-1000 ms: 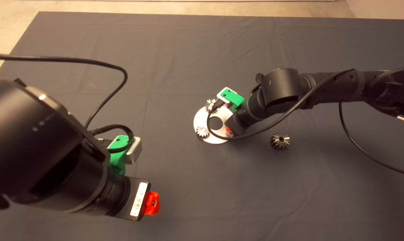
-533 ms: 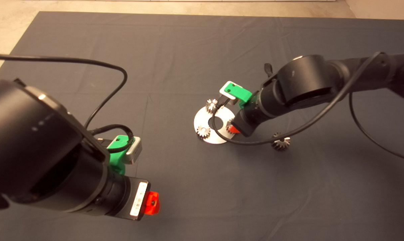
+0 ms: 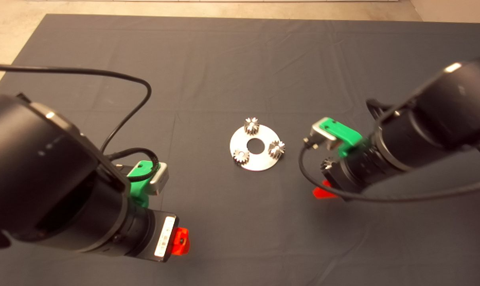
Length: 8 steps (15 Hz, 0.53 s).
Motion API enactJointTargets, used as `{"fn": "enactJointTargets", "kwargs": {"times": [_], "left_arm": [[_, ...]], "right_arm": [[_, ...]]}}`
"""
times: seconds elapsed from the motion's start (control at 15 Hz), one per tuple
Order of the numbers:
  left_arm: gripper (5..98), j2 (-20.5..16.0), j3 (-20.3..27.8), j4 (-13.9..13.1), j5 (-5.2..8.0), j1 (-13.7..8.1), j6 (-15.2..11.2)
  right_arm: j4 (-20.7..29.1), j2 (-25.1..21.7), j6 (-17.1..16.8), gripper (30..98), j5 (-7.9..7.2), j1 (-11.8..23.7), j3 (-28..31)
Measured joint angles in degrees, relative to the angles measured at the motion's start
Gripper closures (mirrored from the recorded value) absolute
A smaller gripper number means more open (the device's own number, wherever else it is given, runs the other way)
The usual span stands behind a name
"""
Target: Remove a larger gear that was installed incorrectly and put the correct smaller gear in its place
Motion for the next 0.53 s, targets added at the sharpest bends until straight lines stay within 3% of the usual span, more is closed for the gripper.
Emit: {"fn": "enactJointTargets", "kwargs": {"times": [0.07,0.2,0.53], "left_arm": [[5.4,0.0,0.0,0.0,-0.02,0.0,0.0],[5.4,-0.5,0.0,0.0,0.0,0.0,0.0],[5.4,-1.0,0.0,0.0,-0.02,0.0,0.9]], "right_arm": [[2.0,-0.5,3.2,55.8,0.02,0.0,1.5],[4.6,-1.7,5.8,53.6,0.02,0.1,4.5],[6.3,-6.8,6.2,45.9,-0.26,0.4,5.9]]}}
